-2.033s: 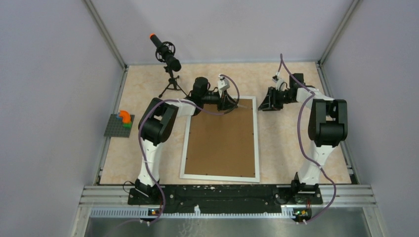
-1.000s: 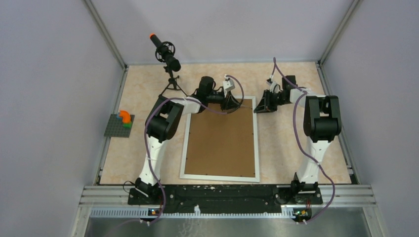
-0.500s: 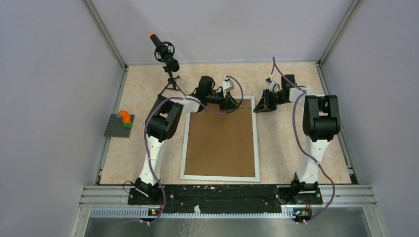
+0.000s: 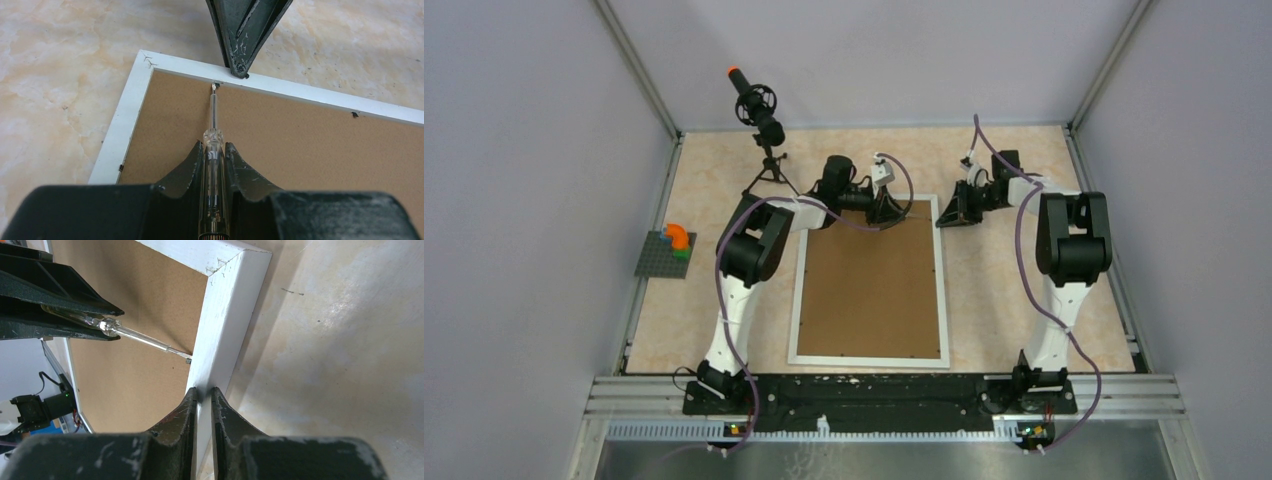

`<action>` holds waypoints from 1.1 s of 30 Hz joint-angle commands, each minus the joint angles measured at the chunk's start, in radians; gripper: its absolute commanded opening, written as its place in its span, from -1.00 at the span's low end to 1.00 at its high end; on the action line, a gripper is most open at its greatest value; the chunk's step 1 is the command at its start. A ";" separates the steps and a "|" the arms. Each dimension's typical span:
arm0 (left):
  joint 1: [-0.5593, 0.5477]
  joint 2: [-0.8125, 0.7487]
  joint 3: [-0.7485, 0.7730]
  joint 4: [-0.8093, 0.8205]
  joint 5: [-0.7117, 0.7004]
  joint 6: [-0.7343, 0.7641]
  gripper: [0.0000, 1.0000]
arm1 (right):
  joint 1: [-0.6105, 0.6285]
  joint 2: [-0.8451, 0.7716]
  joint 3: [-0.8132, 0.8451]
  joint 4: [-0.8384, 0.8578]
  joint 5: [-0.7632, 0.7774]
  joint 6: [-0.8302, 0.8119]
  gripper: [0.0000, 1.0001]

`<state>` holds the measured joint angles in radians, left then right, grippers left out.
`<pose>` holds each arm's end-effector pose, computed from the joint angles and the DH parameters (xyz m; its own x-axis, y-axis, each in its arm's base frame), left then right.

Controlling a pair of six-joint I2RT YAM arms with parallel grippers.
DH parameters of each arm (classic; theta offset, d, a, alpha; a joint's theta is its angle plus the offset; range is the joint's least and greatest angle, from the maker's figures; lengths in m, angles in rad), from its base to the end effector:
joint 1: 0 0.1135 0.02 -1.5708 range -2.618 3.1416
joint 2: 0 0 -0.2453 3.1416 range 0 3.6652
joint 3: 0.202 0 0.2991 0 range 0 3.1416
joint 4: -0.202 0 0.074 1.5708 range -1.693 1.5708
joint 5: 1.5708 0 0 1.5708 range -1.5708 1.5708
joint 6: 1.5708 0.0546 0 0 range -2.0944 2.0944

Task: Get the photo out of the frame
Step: Release the photo frame item from the photo frame.

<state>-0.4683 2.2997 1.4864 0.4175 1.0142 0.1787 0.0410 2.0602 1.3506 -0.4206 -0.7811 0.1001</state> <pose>0.4460 -0.2775 0.0852 -0.1719 0.1922 -0.9662 0.9838 0.0850 -0.1581 0.4428 0.0566 0.0826 -0.9321 0.0328 -0.3607 -0.2372 0.6975 0.6762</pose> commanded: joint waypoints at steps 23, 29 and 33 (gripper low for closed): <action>-0.149 -0.094 0.107 -0.183 0.035 0.159 -1.00 | 0.059 0.049 -0.021 0.044 0.062 -0.015 -0.95; -0.195 -0.102 0.118 -0.164 0.067 0.141 -1.00 | 0.059 0.049 -0.024 0.051 0.057 -0.012 -0.96; -0.219 -0.089 0.137 -0.144 0.072 0.112 -1.00 | 0.059 0.049 -0.031 0.057 0.055 -0.009 -0.96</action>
<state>-0.5701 2.2410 1.5925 0.2485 0.9207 0.3355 0.0422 2.0602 1.3491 -0.4149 -0.7815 0.1089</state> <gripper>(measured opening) 0.222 0.086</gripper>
